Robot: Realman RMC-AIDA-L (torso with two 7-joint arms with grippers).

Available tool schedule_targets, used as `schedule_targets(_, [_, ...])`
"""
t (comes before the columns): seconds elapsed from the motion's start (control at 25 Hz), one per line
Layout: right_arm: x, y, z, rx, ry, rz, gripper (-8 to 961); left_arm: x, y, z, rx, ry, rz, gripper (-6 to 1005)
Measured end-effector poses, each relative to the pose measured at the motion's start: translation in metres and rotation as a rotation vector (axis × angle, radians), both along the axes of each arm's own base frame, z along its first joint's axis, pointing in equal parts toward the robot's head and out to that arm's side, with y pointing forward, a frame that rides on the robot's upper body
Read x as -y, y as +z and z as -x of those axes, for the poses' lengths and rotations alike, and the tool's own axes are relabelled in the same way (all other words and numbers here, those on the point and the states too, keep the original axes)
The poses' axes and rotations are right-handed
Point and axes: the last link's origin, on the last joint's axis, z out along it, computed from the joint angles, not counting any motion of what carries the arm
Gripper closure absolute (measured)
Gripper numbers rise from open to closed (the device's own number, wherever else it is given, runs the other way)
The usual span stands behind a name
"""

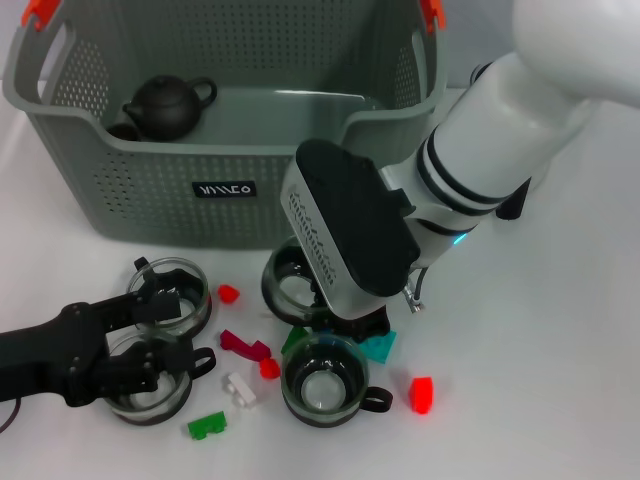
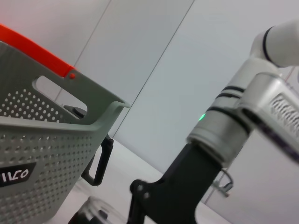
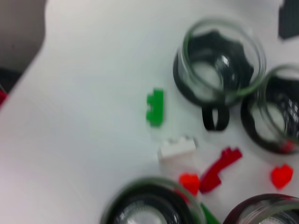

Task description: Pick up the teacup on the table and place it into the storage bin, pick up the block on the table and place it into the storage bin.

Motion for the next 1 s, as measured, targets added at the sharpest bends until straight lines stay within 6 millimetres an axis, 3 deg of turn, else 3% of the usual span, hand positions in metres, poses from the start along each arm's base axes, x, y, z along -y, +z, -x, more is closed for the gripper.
schedule_targets(0.32, [0.011,0.029,0.033,-0.074,-0.001,-0.03,897,0.004,0.002,0.002,0.001,0.003,0.003,125])
schedule_targets(0.64, [0.013,0.071,0.091,-0.312,-0.01,-0.028,898,0.004,0.005,0.002,0.002,-0.009,0.003,125])
schedule_targets(0.8, [-0.01,0.093,0.11,-0.446,-0.047,-0.141,898,0.005,0.006,0.002,0.001,-0.012,0.004,125])
schedule_targets(1.0, [-0.048,0.107,0.109,-0.538,-0.146,-0.296,898,0.005,0.005,0.002,-0.004,-0.018,0.002,125])
